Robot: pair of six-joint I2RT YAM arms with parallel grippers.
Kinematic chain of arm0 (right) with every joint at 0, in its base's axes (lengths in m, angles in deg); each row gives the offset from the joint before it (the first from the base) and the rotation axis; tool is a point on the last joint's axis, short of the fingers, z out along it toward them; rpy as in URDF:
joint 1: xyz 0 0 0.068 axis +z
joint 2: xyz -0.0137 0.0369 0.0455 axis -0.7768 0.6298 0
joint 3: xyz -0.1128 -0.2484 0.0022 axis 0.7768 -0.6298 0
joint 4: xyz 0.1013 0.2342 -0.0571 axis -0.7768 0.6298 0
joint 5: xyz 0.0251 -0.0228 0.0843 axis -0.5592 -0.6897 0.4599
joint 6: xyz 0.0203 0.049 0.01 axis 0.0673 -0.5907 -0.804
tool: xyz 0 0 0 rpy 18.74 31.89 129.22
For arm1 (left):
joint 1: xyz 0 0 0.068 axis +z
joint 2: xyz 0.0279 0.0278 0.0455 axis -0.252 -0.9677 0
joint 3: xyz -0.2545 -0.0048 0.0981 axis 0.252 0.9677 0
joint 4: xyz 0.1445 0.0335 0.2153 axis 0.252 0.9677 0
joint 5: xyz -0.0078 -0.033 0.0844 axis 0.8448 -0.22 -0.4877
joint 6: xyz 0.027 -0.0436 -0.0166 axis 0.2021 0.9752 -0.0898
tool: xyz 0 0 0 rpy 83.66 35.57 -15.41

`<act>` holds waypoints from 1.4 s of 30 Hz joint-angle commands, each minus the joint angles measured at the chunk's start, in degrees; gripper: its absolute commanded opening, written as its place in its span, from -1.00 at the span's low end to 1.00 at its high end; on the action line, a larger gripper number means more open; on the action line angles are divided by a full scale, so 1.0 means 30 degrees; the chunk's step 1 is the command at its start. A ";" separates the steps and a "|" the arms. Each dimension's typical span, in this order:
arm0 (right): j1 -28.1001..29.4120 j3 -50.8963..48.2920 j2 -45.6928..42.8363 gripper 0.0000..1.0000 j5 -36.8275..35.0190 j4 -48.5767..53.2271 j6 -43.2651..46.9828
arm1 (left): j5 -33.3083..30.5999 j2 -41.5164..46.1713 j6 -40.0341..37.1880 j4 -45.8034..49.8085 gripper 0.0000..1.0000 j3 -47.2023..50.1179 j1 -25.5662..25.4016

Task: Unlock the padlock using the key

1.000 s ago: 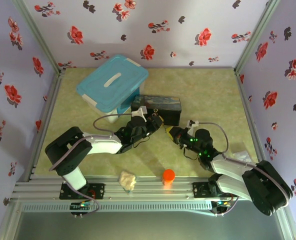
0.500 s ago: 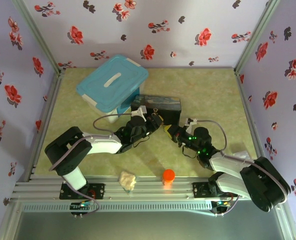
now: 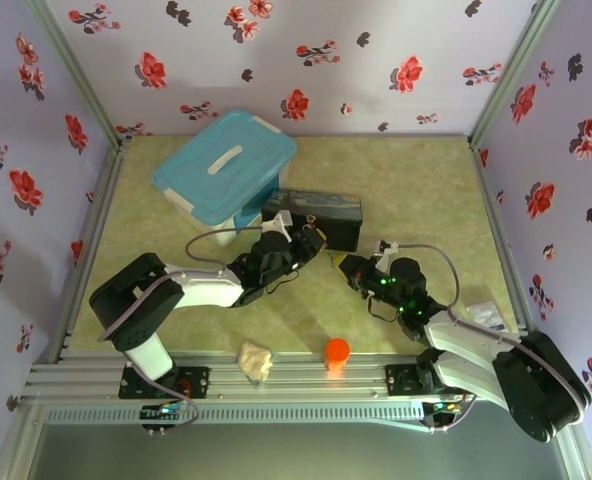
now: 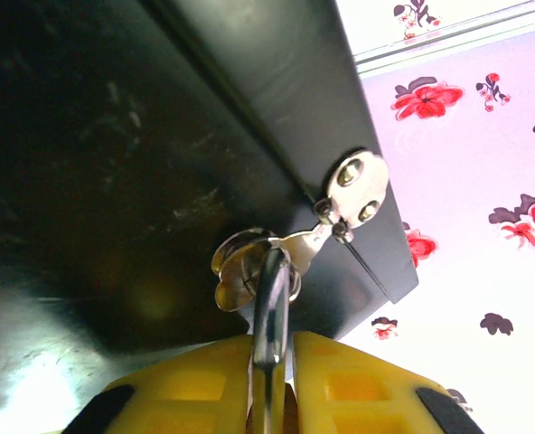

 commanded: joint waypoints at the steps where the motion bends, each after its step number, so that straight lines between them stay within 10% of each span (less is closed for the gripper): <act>1: 0.0261 0.0241 0.0429 -1.00 -0.0348 -0.1295 0.0510 | -0.0040 0.0782 0.0271 -0.1423 -1.00 0.0132 0.0202; 31: 0.0581 0.0640 0.2864 -1.00 -0.0373 -0.4741 0.0230 | 0.0267 -0.0320 0.1050 -0.2983 -1.00 0.0347 0.0026; 42: 0.0647 0.0258 0.0999 -1.00 -0.1640 -0.1080 0.0595 | 0.0016 -0.0275 0.0581 -0.2338 -1.00 0.0153 0.0033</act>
